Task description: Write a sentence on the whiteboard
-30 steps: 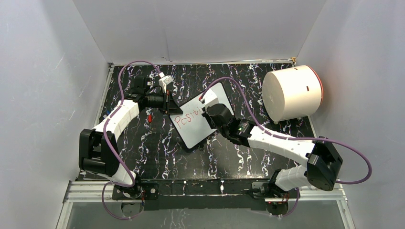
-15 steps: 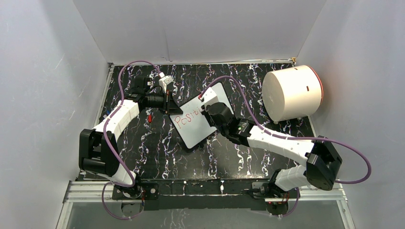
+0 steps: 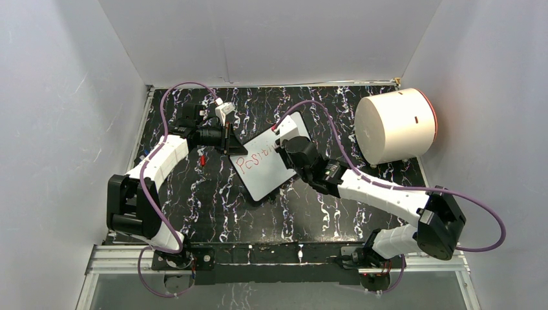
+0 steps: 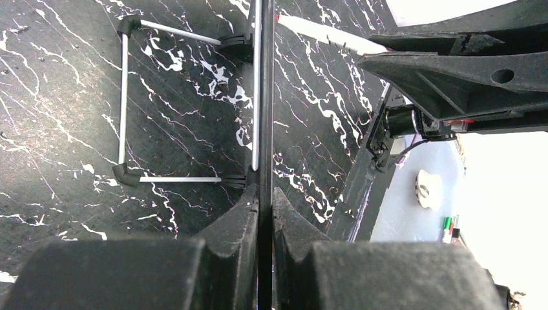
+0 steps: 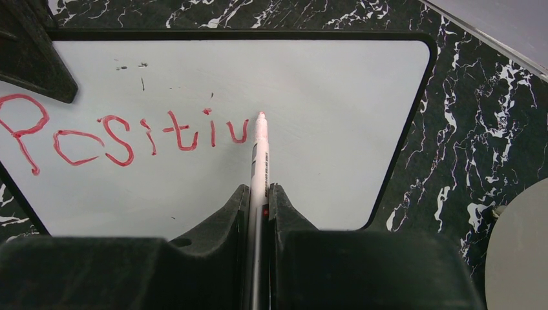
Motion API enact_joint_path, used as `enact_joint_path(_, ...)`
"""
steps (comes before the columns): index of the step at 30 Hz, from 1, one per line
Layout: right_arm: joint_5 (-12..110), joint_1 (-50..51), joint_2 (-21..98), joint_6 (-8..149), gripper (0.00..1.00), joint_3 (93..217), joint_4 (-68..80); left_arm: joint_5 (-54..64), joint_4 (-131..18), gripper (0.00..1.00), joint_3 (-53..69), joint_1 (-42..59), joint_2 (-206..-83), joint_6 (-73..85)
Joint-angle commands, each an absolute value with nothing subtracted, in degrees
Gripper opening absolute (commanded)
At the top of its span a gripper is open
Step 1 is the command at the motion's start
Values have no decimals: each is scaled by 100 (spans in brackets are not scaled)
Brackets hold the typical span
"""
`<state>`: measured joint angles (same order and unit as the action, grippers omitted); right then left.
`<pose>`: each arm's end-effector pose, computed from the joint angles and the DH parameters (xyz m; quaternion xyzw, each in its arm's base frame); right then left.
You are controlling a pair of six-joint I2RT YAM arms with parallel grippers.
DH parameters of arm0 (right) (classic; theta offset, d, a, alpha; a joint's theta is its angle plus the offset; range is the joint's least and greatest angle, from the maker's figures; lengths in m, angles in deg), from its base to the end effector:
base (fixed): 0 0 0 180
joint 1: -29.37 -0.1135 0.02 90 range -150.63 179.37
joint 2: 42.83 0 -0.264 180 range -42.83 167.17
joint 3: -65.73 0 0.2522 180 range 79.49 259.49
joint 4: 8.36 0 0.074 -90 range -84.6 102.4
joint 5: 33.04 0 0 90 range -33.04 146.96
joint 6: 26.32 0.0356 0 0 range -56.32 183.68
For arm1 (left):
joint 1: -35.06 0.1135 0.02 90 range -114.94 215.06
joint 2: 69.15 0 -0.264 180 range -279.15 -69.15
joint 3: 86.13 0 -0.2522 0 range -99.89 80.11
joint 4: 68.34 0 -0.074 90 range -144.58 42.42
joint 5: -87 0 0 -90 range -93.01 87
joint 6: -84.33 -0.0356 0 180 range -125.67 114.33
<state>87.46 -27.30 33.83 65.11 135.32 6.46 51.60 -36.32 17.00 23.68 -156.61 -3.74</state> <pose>0.1835 0.2462 0.3003 -0.2401 0.7765 0.0718 0.5781 0.3137 -0.0927 0.2668 0.2507 0.7958 -0.4585 0.3060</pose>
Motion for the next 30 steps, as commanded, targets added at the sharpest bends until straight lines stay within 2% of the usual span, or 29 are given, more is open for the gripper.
enact_joint_path(1, 8696, -2691, 3327, 6462, 0, 13798, 278, 4639, -3142, 0, 1811, 2242, -15880, -470)
enact_joint_path(16, 8608, -2567, 3581, 6587, 0, 13823, 142, 4692, -3144, 0, 1811, 2240, -15872, -492)
enact_joint_path(30, 8414, -2569, 3117, 6746, 0, 13591, 473, 4537, -3135, 0, 1806, 2240, -15836, -470)
